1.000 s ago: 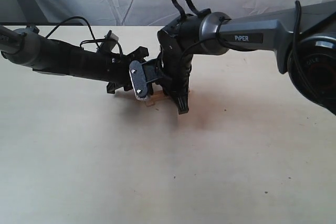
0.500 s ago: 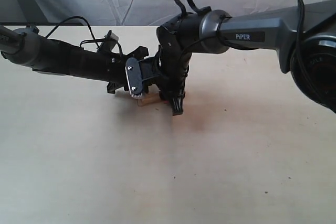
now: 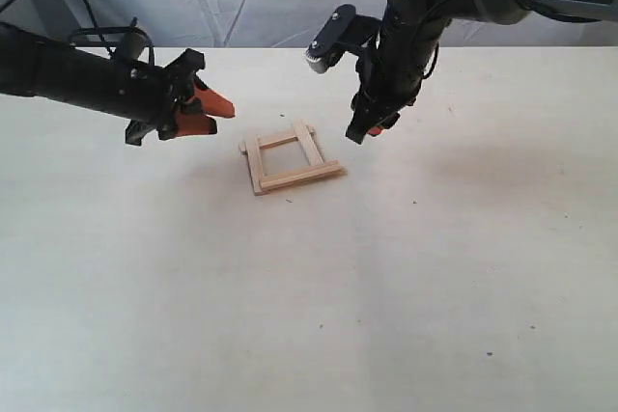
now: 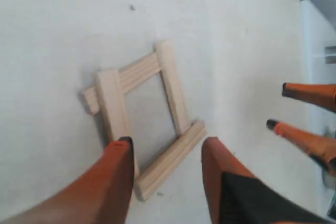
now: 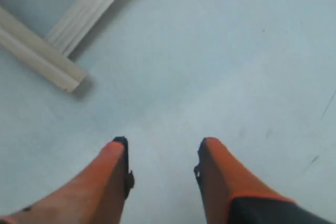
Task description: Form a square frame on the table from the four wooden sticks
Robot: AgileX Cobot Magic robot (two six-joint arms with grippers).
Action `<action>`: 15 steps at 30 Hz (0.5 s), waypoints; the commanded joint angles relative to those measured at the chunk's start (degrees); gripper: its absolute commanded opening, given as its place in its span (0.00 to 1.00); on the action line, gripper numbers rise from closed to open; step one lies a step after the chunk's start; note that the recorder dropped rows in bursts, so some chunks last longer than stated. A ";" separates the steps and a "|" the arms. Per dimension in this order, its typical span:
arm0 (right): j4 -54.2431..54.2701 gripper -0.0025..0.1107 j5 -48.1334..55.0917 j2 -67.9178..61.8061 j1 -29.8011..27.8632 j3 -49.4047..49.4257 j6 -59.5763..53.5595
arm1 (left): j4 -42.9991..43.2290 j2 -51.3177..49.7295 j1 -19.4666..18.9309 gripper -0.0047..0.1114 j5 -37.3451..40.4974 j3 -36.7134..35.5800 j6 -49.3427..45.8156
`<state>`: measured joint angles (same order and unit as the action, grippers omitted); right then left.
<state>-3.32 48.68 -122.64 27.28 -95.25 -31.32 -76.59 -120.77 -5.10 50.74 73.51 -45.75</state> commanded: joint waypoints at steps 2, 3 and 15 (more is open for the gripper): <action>0.70 0.06 7.39 0.89 -0.49 0.15 12.07 | 6.96 4.40 0.31 0.15 1.76 -1.82 3.41; 0.94 0.02 9.08 1.30 -0.49 0.15 13.50 | 7.32 5.80 0.31 0.07 2.31 -2.69 3.30; 2.85 0.03 18.65 21.76 -5.45 9.27 32.61 | 40.93 44.65 0.31 0.04 -10.76 -21.68 22.70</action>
<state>-0.46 68.22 -108.26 23.08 -91.06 -1.13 -44.87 -87.06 -5.10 43.58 56.29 -30.35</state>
